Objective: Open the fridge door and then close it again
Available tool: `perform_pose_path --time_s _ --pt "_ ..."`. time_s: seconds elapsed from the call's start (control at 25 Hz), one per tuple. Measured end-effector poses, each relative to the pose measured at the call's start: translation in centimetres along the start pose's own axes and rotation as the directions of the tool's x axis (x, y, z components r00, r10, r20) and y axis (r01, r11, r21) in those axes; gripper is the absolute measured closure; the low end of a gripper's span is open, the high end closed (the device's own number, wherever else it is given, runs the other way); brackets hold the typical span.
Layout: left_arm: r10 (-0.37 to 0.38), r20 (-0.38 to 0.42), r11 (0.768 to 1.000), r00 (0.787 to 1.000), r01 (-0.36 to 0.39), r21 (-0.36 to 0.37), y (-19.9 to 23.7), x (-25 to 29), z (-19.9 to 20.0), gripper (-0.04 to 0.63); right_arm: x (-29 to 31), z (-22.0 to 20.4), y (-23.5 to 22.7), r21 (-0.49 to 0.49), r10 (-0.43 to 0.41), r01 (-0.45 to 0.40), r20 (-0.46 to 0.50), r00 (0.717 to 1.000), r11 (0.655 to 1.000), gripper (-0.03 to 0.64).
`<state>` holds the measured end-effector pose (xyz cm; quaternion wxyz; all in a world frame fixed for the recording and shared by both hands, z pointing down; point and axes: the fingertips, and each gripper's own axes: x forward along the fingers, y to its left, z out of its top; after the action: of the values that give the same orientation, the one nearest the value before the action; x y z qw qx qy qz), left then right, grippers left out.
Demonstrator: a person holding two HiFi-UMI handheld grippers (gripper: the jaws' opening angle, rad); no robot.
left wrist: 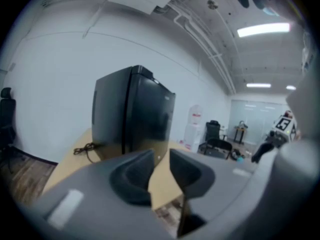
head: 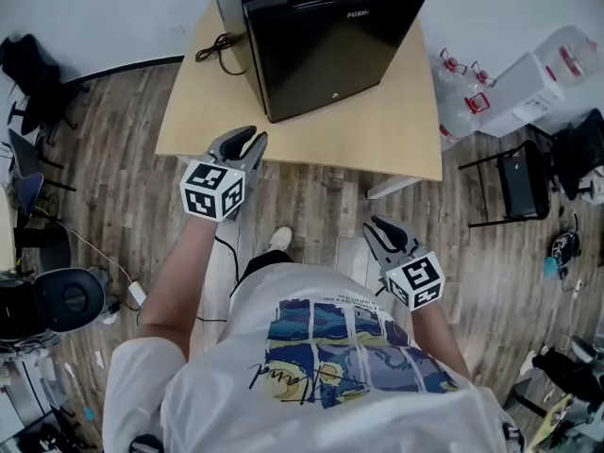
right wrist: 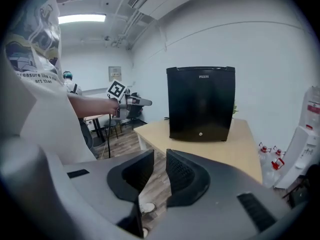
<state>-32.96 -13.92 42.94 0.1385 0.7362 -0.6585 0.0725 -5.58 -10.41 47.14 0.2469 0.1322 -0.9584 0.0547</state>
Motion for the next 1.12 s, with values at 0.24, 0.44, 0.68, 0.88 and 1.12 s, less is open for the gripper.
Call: perform_pose_path --time_s 0.24,0.44,0.68,0.88,1.12 --pt "-0.046 0.014 0.999 0.999 0.046 0.014 5.6 5.3 2.2 0.471 2.2 1.6 -1.7 0.056 -0.122 0.124 -0.032 0.992 0.991 0.551" --pt "-0.084 0.024 0.996 0.996 0.083 0.032 7.8 8.5 3.1 0.448 3.5 1.7 -2.0 0.100 -0.189 0.194 -0.061 0.980 0.976 0.549" --pt "-0.129 0.030 0.990 0.991 0.127 0.060 8.3 10.4 3.5 0.430 5.0 1.9 -1.6 0.133 -0.240 0.248 -0.073 0.968 0.960 0.549" --pt "-0.142 0.036 0.987 0.989 0.139 0.082 7.9 10.8 3.7 0.434 5.6 2.2 -1.3 0.140 -0.265 0.273 -0.077 0.961 0.952 0.550" --pt "-0.153 0.048 0.985 0.987 0.148 0.086 8.3 11.2 3.5 0.446 6.0 2.0 -0.8 0.150 -0.292 0.303 -0.094 0.952 0.941 0.552"
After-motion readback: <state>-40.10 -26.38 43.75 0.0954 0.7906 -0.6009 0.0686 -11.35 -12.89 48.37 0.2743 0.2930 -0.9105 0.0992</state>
